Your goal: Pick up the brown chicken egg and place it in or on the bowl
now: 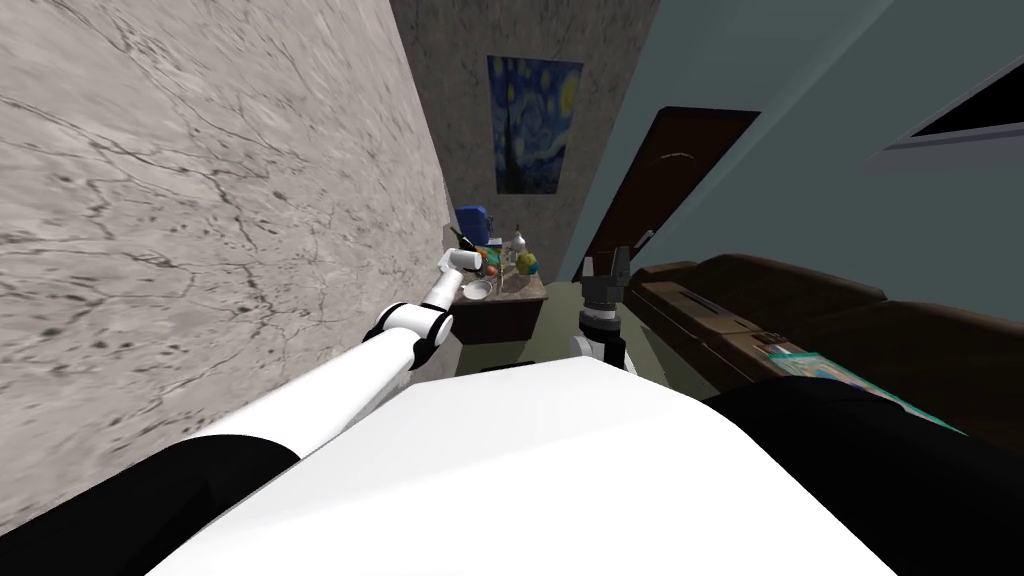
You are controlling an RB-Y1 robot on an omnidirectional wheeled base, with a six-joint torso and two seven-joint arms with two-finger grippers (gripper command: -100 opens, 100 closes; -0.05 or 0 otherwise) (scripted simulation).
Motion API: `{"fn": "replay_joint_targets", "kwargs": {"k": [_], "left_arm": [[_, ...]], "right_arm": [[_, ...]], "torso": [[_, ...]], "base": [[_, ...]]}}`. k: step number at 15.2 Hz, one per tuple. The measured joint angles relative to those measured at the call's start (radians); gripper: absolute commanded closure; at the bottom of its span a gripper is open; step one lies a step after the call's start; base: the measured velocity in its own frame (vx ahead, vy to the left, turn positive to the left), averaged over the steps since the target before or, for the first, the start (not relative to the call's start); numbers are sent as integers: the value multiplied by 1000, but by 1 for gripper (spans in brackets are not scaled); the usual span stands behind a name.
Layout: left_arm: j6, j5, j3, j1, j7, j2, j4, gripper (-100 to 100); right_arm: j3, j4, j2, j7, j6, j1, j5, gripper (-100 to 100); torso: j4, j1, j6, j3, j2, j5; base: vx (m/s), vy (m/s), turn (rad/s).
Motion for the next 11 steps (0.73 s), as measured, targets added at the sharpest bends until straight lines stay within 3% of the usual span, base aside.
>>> {"fn": "replay_joint_targets", "kwargs": {"k": [2, 4, 7, 11], "left_arm": [[18, 8, -3, -8, 3, 10, -37, 100], [51, 18, 10, -22, 28, 25, -49, 100], [81, 30, 48, -18, 63, 45, 5, 100], [118, 38, 83, 7, 97, 56, 41, 100]], "right_arm": [[0, 0, 0, 0, 0, 0, 0, 0], [0, 0, 0, 0, 0, 0, 0, 0], [0, 0, 0, 0, 0, 0, 0, 0], [0, 0, 0, 0, 0, 0, 0, 0]], "torso": [[1, 1, -1, 1, 1, 0], [0, -2, -4, 0, 0, 0], [-4, -15, -2, -6, -8, -2], [-6, -19, -1, -8, -10, -3]], "base": [[-61, 88, 73], [0, -45, 257], [52, -175, 219], [29, -159, 142]]}}
